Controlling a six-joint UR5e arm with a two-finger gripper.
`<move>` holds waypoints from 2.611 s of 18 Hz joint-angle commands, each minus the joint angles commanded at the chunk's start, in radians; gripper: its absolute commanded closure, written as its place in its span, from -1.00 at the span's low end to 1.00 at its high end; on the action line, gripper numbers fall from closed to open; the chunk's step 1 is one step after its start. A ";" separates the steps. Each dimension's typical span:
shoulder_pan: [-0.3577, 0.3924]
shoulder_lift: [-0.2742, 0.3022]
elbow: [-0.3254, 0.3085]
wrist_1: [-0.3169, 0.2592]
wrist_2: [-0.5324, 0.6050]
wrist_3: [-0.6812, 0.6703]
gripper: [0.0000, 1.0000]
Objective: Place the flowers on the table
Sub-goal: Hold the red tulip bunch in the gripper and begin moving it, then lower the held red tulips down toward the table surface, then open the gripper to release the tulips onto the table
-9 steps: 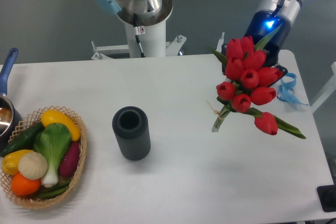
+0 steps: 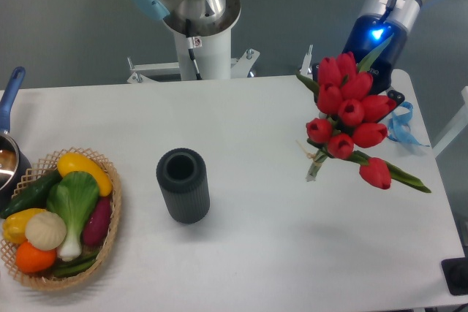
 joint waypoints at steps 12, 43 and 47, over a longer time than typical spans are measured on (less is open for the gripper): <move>-0.195 -0.073 0.051 -0.011 0.855 0.170 0.27; -0.344 -0.414 0.089 0.075 1.140 0.149 -1.00; -0.341 -0.378 0.088 0.077 1.142 0.161 -1.00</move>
